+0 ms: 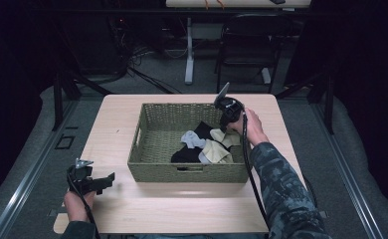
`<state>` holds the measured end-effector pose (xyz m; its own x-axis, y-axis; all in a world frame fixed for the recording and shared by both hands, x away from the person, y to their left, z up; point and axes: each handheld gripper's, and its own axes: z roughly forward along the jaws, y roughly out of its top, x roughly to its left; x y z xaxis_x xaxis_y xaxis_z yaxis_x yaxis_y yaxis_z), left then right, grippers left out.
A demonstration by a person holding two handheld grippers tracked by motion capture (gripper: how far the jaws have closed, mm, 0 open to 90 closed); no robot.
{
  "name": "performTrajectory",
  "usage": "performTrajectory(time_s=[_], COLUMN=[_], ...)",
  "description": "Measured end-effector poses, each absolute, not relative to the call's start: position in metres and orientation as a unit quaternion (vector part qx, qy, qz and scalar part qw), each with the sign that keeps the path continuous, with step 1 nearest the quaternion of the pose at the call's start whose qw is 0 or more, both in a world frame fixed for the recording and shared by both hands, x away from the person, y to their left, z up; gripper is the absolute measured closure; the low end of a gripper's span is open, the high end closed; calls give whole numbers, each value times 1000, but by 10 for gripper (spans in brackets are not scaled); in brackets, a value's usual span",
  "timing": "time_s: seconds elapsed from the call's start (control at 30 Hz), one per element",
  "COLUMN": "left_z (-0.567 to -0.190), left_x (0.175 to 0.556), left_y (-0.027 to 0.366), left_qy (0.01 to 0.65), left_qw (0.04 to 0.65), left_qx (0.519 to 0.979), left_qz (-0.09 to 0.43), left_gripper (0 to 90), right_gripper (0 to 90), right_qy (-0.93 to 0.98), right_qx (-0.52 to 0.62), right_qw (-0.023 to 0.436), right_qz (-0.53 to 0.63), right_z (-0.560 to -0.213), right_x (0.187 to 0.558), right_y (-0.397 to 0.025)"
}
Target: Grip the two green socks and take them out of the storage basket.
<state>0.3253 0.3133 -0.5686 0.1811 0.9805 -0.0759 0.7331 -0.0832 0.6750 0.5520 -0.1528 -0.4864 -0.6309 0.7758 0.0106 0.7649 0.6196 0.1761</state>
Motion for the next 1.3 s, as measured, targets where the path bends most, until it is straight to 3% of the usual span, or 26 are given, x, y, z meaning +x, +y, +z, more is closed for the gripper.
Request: performTrajectory(time_s=[0.03,0.17,1.3], left_z=[-569,-568,-569], left_x=[325,325,326], left_y=[313,313,311], left_qy=[606,606,606], left_qw=[301,302,302], left_qx=[707,707,707], left_qz=[205,205,206], left_gripper=[1,1,1], right_gripper=[791,866,869], right_qy=[896,898,902], right_qx=[435,432,408], right_qw=[27,18,35], right_qz=[83,80,139], right_z=[-487,-484,-382], right_x=[551,549,525], right_y=[-153,-156,-154])
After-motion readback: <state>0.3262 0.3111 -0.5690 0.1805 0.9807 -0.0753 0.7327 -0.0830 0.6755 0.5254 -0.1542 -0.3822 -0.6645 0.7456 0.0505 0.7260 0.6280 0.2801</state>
